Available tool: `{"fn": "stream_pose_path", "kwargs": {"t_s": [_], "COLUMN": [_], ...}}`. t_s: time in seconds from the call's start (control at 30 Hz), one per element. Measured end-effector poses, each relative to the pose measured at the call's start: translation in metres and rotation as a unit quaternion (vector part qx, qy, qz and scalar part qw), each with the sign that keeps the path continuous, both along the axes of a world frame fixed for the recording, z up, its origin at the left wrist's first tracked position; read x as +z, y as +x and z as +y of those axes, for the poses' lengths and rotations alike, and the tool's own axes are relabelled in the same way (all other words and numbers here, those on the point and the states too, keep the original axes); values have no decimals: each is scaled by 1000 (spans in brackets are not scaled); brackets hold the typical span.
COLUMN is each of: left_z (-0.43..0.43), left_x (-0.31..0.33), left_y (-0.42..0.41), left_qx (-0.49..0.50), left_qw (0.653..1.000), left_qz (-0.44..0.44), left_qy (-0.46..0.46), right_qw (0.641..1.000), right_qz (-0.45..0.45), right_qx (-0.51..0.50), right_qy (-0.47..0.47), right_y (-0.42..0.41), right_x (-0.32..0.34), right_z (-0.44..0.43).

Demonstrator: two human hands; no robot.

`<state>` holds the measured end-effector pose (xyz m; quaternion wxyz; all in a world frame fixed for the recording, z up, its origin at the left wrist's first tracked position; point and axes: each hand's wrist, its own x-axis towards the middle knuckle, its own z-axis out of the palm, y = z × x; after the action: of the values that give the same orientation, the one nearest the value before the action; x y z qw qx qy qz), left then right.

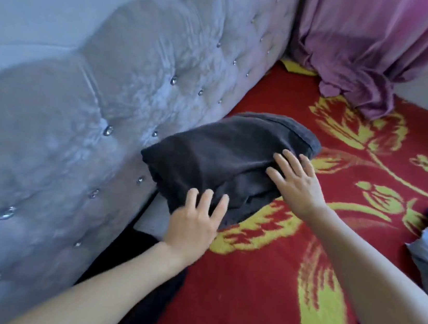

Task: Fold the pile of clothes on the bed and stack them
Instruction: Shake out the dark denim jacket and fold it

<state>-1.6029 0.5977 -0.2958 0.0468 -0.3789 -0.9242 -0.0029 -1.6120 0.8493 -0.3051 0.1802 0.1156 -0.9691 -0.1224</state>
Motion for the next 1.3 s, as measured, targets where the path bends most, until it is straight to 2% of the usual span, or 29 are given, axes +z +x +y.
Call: {"fn": "stream_pose_path", "kwargs": {"t_s": [0.07, 0.1, 0.13, 0.23, 0.3, 0.33, 0.4, 0.53, 0.63, 0.83, 0.93, 1.0, 1.13, 1.3], "left_z": [6, 5, -1, -20, -43, -56, -72, -73, -72, -77, -77, -74, -60, -36], "left_x": [-24, -41, -57, -83, -95, -105, -114, -123, -125, -127, -118, -108, -78, -33], "left_y": [6, 6, 3, -20, -43, -54, -71, -80, -84, -81, -79, -75, -59, -28], "left_qx": [26, 42, 54, 103, 117, 99, 79, 76, 60, 40, 31, 29, 18, -24], "left_qw": [987, 971, 964, 971, 972, 965, 950, 926, 915, 914, 909, 909, 933, 959], "left_qz": [-143, -202, -229, -187, -146, -161, -206, -280, -282, -277, -286, -284, -258, -246], "left_qy": [-74, -121, -127, -107, -141, -179, -222, -241, -282, -293, -302, -303, -250, -142], "right_qw": [977, 946, 910, 835, 804, 796, 788, 769, 784, 823, 815, 798, 796, 789], "right_qz": [-204, -311, -393, -468, -488, -500, -518, -548, -549, -502, -525, -529, -447, -379], "right_qx": [-60, -92, -118, -130, -127, -128, -131, -156, -155, -172, -181, -225, -344, -429], "right_qy": [8, -17, -58, -257, -315, -317, -306, -290, -246, -202, -164, -181, -219, -225], "right_y": [-9, -11, -15, -24, -32, -36, -46, -60, -58, -13, 25, 49, 102, 177], "right_x": [-21, -36, -50, -93, -112, -118, -127, -139, -144, -140, -127, -111, -76, -26], "right_z": [-28, -46, -65, -117, -134, -138, -143, -155, -155, -166, -155, -141, -119, -95]}}
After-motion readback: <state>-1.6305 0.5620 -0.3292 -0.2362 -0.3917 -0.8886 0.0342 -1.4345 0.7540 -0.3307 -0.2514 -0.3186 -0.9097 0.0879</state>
